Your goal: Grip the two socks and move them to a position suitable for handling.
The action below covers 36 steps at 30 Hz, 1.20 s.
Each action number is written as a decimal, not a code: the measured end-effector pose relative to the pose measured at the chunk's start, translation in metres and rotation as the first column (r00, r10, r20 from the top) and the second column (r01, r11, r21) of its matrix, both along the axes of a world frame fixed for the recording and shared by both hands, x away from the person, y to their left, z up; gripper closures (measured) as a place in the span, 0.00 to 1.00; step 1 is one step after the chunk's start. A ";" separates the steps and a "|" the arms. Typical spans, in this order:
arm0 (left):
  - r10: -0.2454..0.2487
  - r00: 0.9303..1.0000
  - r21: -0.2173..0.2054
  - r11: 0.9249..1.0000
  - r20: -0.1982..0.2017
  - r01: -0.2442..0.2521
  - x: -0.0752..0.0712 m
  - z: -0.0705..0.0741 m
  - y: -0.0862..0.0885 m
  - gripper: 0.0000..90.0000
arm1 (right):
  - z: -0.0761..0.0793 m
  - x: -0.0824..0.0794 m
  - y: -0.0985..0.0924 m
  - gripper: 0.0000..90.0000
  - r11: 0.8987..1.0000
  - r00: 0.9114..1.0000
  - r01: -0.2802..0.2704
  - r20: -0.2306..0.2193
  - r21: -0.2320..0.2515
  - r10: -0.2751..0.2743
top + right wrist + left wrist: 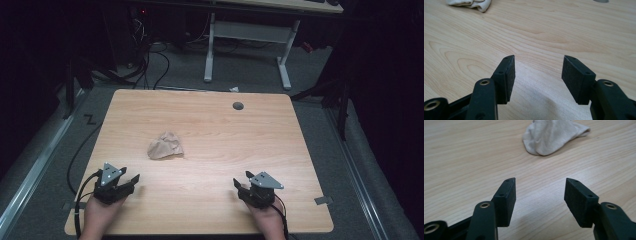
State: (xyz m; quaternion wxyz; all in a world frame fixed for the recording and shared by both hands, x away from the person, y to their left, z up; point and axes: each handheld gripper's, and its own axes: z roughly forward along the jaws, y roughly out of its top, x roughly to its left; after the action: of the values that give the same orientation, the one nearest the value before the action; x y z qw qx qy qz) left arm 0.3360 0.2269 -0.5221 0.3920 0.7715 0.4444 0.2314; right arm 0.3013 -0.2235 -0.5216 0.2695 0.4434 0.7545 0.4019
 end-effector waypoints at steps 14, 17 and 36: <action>-0.037 0.999 -0.033 0.999 -0.027 0.036 0.000 -0.001 0.002 0.42 | 0.002 0.001 -0.004 0.42 0.999 0.999 -0.034 -0.005 0.042 0.034; -0.037 0.999 -0.043 0.998 -0.024 0.036 -0.002 0.000 0.005 0.43 | 0.001 0.003 -0.003 0.37 0.999 0.999 -0.042 0.000 0.030 0.042; -0.003 1.000 0.003 1.000 0.013 0.003 -0.002 -0.002 -0.003 0.41 | 0.002 0.005 -0.001 0.17 0.994 1.000 -0.006 0.000 0.109 0.006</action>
State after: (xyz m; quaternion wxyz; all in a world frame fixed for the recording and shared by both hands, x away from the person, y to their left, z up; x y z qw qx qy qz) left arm 0.3337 0.2240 -0.5238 0.3942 0.7712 0.4404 0.2364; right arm 0.3064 -0.2249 -0.5194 0.2437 0.4551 0.7328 0.4432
